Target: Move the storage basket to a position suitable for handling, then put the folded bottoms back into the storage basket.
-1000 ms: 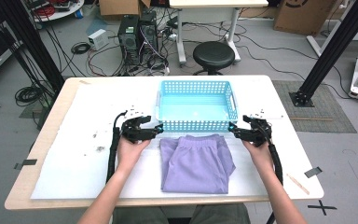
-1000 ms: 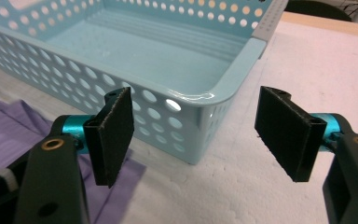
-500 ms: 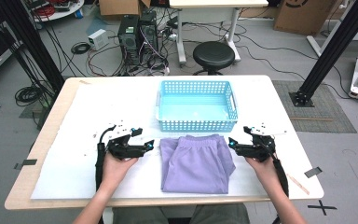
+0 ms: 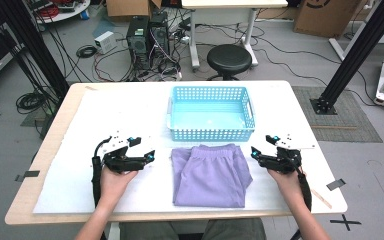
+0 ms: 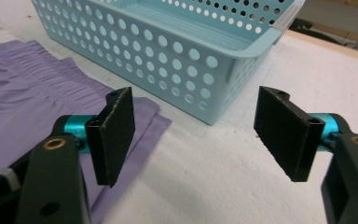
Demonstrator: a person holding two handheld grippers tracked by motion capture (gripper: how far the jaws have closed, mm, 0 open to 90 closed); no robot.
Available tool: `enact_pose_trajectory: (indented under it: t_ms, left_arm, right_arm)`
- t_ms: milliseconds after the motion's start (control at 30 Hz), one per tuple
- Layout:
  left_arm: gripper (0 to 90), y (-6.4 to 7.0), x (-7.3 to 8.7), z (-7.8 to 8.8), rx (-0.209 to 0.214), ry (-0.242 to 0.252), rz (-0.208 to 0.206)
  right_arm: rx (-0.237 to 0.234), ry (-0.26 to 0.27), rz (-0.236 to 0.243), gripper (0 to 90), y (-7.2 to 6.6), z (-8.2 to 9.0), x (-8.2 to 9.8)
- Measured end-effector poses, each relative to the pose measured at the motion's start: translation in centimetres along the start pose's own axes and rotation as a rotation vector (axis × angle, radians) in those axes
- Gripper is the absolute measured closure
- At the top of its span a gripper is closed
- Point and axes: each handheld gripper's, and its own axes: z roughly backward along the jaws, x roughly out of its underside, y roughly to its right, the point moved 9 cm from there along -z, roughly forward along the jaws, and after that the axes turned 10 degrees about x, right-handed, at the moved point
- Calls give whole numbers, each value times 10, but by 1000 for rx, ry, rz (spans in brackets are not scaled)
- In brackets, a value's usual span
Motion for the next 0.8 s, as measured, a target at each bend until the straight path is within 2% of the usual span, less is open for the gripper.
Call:
enact_pose_trajectory:
  t_ms: [33,200,300,367,467,533,600,700,800]
  left_arm:
    - [245,-1,0,0,-2,5,-2]
    - [224,0,-2,0,3,15,-6]
    - [224,0,-2,-1,2,13,-8]
    - [224,0,-2,-1,3,14,-11]
    - [224,2,-4,-1,24,33,-14]
    - [224,5,-6,-2,35,51,-32]
    - [224,7,-6,-4,55,58,-18]
    - [229,12,-5,-6,79,32,9]
    - [229,17,-8,-7,102,38,51]
  right_arm:
    - [13,6,12,302,2,0,0]
    - [23,14,-1,299,6,3,0]
    - [49,24,17,292,10,2,1]
    - [51,24,11,291,11,2,2]
    - [57,34,12,287,12,3,2]
    - [57,52,7,279,11,5,0]
    - [54,58,1,275,10,5,-2]
    - [50,56,8,274,7,3,-1]
    - [52,56,15,260,4,3,0]
